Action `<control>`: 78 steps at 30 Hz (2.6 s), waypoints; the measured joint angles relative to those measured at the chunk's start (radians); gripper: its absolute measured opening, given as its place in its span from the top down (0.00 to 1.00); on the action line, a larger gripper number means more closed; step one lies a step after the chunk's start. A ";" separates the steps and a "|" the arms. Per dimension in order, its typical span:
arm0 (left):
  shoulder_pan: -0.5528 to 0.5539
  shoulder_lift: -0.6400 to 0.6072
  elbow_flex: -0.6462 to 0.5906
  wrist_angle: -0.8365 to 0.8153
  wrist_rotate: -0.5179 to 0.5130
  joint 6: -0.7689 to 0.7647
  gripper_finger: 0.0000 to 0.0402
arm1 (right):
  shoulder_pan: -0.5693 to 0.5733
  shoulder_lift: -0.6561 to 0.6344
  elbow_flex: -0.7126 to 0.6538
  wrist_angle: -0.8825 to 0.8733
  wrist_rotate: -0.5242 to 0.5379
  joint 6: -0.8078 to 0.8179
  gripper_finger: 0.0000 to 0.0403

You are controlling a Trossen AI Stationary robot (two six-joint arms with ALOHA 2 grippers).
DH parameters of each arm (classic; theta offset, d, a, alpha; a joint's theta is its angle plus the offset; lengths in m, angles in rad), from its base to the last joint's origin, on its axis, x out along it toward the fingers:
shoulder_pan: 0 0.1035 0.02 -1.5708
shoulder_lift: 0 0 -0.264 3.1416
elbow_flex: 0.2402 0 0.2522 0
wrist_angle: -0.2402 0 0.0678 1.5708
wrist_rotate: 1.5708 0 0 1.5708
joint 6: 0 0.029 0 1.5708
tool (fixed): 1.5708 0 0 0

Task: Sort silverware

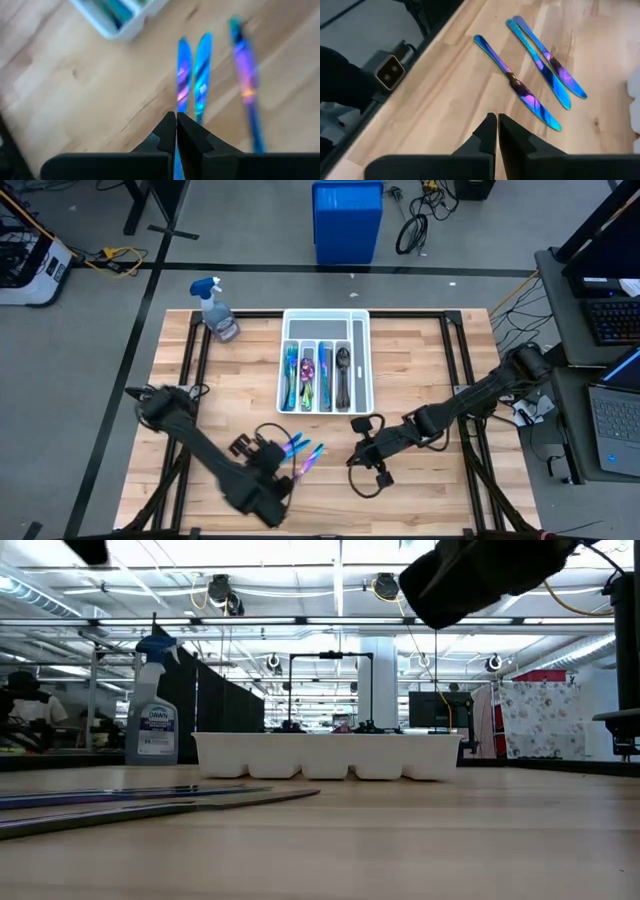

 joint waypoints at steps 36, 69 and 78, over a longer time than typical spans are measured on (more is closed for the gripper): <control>-0.158 -0.087 -0.497 0.699 -0.100 -0.021 0.98 | -0.234 0.581 0.464 -0.021 -0.055 -0.030 1.00; -0.015 -0.087 -0.497 0.613 0.208 0.322 0.66 | -0.174 0.617 0.467 -0.080 -0.055 0.007 1.00; 0.060 -0.087 -0.497 0.610 0.317 0.459 0.66 | -0.174 0.616 0.468 -0.109 -0.054 -0.016 1.00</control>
